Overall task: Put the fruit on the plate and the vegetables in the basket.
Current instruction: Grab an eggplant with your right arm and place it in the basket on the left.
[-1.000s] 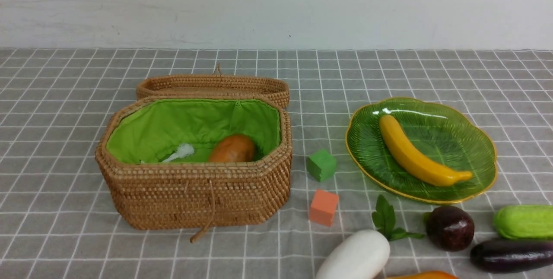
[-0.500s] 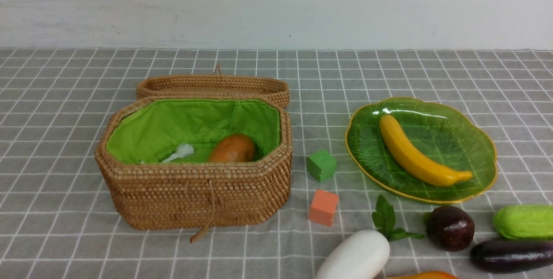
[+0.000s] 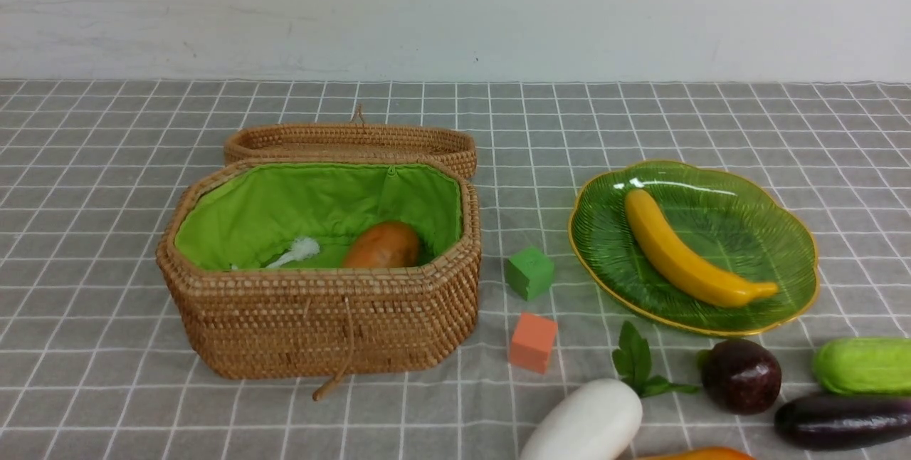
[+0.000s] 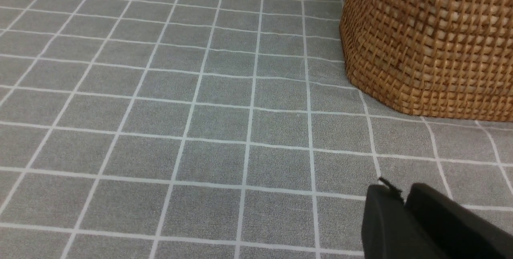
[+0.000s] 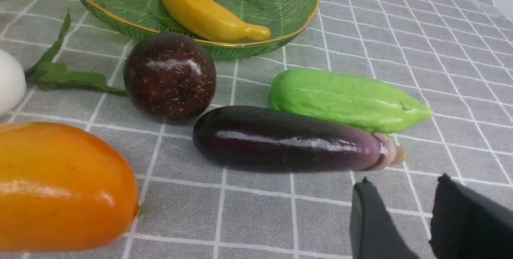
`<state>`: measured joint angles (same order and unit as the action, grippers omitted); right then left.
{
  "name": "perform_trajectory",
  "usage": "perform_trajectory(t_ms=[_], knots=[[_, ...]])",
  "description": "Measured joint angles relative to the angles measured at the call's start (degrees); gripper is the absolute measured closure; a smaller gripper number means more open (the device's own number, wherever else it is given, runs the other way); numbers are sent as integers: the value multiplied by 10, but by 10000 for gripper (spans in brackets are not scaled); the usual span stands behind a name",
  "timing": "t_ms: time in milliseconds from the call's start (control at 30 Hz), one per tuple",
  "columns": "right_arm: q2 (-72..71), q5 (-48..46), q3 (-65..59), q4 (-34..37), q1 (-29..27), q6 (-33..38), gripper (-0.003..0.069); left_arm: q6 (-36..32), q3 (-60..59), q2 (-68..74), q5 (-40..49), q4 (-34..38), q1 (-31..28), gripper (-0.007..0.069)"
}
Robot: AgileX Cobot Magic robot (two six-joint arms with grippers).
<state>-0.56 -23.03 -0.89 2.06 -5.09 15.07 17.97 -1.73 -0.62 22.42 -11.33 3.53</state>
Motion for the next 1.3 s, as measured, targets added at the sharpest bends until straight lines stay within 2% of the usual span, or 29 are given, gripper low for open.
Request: perform_trajectory(t_ms=[200,467,600,867,1100,1300], knots=[[0,35,-4,8,0,-1,418,0,0,0,0,0,0,545],[0,163,-6,84,0,-1,418,0,0,0,0,0,0,540],[0,261,-6,154,0,-1,418,0,0,0,0,0,0,534],[0,351,-6,262,0,-2,418,0,0,0,0,-1,0,528],[0,347,25,354,0,-2,418,0,0,0,0,-1,0,519],[18,310,106,365,0,-2,418,0,0,0,0,-1,0,514]])
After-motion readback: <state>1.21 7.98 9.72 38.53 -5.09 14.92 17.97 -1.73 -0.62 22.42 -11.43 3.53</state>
